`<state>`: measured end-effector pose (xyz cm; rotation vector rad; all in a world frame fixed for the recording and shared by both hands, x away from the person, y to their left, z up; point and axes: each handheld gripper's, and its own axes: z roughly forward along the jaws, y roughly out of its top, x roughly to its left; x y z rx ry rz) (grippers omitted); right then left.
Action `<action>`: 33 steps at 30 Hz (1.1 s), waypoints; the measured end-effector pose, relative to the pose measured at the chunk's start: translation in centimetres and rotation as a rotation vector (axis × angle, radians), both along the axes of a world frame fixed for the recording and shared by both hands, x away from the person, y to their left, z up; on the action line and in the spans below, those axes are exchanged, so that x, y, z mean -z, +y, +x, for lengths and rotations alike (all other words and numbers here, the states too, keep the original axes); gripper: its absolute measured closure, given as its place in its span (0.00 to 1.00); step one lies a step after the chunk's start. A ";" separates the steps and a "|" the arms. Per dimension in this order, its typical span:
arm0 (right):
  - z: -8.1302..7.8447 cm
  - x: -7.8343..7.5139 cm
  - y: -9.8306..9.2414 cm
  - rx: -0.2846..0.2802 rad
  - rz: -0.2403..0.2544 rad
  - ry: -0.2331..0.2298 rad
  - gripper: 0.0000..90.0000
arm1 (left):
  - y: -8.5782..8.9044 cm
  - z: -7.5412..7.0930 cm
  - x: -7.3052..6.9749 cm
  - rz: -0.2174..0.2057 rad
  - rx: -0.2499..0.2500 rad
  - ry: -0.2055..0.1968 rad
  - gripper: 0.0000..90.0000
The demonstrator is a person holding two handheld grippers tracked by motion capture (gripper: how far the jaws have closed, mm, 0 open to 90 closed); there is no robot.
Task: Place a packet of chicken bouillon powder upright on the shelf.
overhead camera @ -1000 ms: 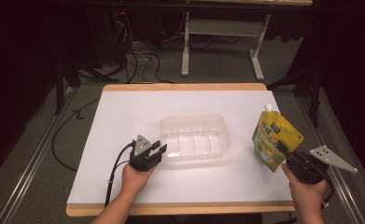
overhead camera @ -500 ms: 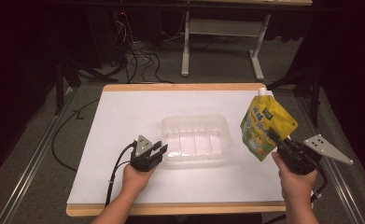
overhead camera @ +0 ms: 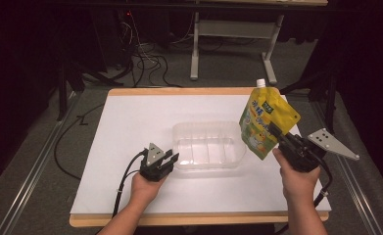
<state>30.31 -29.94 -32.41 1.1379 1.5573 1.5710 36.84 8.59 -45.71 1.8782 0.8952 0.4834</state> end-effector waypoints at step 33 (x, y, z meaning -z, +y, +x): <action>5.0 3.6 7.9 -0.041 0.022 0.089 1.00 | -0.2 0.1 0.3 0.020 0.009 0.004 0.74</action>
